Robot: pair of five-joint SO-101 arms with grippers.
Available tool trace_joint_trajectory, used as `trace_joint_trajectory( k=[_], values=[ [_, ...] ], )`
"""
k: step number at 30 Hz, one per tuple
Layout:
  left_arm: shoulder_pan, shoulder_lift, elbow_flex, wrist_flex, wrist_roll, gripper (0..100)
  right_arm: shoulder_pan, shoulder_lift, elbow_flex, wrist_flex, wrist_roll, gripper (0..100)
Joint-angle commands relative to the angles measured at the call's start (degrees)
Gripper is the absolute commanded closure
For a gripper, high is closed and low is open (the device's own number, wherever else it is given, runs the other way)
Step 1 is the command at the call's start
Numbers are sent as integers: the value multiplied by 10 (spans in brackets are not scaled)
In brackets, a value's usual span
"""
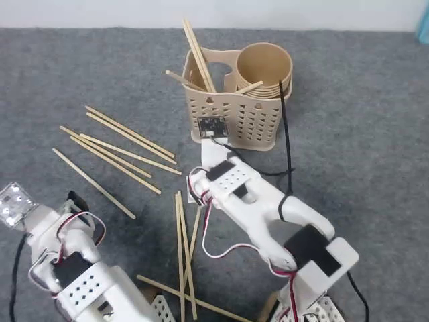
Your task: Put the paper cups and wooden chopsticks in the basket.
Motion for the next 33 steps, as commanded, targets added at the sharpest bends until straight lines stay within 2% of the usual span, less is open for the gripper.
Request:
trace_joint_trajectory(
  k=[1, 4, 9, 19, 21, 24, 27, 29, 33],
  values=[
    [4, -9, -8, -1, -9, 770, -4, 8, -44, 29, -8, 961],
    [4, -9, -8, -1, -9, 770, -7, 9, -44, 31, -8, 951],
    [4, -9, -8, -1, -9, 770, -13, 7, -43, 45, -8, 852],
    [4, -9, -8, -1, -9, 770, -30, 13, -44, 37, -9, 852],
    [4, -9, -8, -1, -9, 770, -30, 13, -40, 23, -9, 881],
    [4, -9, -8, -1, -9, 770, -29, 13, -40, 22, -9, 993],
    [4, -9, -8, -1, -9, 770, -29, 13, -40, 22, -8, 972],
    [4, -9, -8, -1, -9, 770, -29, 10, -40, 25, -7, 994],
    [4, -9, -8, -1, -9, 770, -29, -6, -60, 85, -7, 991]
  ],
)
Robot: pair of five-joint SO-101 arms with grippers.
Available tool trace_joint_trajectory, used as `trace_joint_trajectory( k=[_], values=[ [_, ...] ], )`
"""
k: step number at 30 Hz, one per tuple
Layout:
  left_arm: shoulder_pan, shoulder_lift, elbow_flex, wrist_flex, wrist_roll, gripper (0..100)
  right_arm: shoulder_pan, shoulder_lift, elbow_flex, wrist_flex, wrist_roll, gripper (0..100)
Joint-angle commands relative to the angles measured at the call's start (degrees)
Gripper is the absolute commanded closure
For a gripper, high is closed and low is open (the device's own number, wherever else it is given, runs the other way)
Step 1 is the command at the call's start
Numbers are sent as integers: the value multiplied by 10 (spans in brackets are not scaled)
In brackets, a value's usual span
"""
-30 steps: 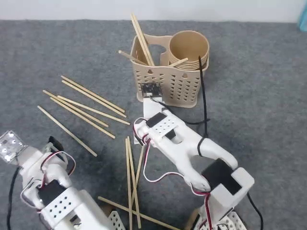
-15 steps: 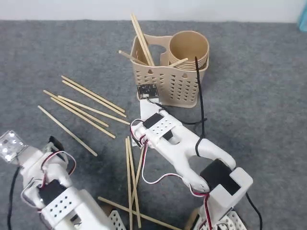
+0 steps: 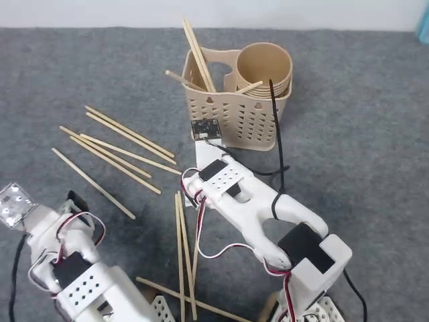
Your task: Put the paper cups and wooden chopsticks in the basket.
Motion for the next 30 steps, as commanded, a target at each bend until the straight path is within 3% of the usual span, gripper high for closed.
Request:
trace_joint_trajectory(
  k=[1, 9, 21, 30],
  values=[
    [4, -9, -8, -1, -9, 770, -7, -30, -41, 61, -4, 991],
    [4, -9, -8, -1, -9, 770, 34, -181, -26, 133, -2, 991],
    [4, -9, -8, -1, -9, 770, 44, -480, 91, 132, 126, 991],
    [4, -9, -8, -1, -9, 770, 113, -766, 127, 96, 198, 991]
  ],
)
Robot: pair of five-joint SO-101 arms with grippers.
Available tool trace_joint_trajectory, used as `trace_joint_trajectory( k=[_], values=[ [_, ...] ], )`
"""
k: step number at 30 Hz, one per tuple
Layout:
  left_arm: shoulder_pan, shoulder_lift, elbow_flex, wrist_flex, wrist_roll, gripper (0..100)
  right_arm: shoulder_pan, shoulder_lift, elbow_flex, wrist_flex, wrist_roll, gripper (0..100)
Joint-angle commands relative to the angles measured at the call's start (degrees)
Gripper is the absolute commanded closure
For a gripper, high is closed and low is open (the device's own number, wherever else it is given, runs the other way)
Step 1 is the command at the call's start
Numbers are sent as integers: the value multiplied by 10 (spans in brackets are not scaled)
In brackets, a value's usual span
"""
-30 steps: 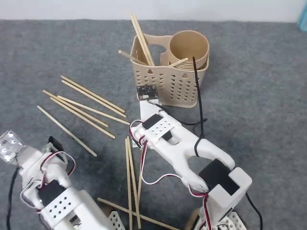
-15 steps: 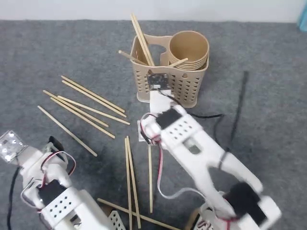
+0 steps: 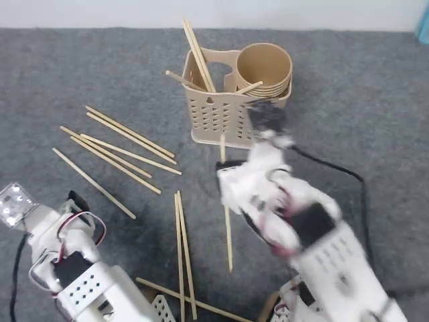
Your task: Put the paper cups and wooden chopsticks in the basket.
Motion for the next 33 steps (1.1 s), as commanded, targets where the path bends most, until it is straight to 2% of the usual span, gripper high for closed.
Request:
trace_joint_trajectory(
  k=[1, 5, 11, 14, 17, 25, 33],
  values=[
    [4, -9, -8, -1, -9, 770, 30, -130, -2, -53, 44, 991],
    [4, -10, -7, -2, -9, 770, 57, -192, 18, -178, 104, 991],
    [4, -10, -6, -2, -9, 770, 57, -191, 94, -502, 212, 989],
    [4, -10, -6, -2, -10, 770, 57, -150, 112, -654, 259, 989],
    [4, -10, -6, -2, -10, 770, 57, -73, 96, -751, 299, 990],
    [4, -10, -6, -2, -10, 770, 60, 167, -55, -787, 312, 990],
    [4, -10, -6, -2, -10, 770, 89, 310, -69, -785, 304, 990]
  ],
)
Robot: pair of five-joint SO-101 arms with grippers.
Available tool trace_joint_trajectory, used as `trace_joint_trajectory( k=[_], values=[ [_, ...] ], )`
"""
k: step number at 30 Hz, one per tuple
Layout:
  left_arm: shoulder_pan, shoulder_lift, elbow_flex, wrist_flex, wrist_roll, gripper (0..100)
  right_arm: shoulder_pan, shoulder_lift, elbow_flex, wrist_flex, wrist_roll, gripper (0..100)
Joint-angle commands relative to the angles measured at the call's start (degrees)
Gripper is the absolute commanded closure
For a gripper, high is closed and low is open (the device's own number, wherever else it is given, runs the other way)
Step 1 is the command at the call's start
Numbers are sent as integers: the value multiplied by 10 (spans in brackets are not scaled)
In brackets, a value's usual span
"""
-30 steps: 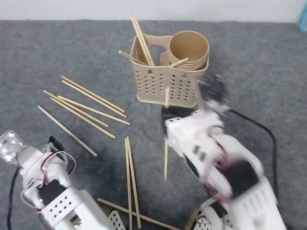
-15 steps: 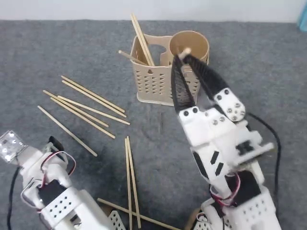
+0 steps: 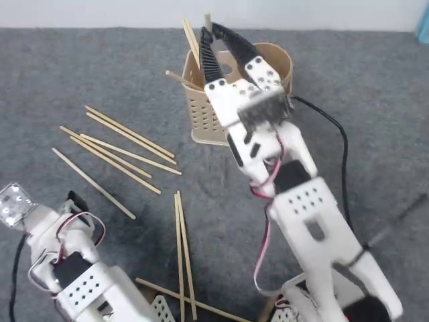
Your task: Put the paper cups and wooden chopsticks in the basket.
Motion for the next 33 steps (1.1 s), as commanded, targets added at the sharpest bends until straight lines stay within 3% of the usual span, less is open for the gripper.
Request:
trace_joint_trajectory(
  k=[1, 5, 11, 15, 23, 28, 33],
  values=[
    [4, -10, -6, -2, -7, 770, 26, 34, -35, -10, -16, 990],
    [4, -10, -6, -2, -7, 770, 54, 60, -21, -10, -97, 983],
    [4, -10, -6, -2, -7, 770, 54, 57, -47, 86, -109, 831],
    [4, -10, -6, -2, -7, 770, 54, 38, -111, 174, -112, 863],
    [4, -10, -6, -2, -7, 770, 59, -73, -240, 435, -233, 872],
    [4, -10, -6, -2, -7, 770, 59, -180, -263, 536, -275, 874],
    [4, -10, -6, -2, -7, 770, 4, -262, -259, 678, -277, 876]
  ],
)
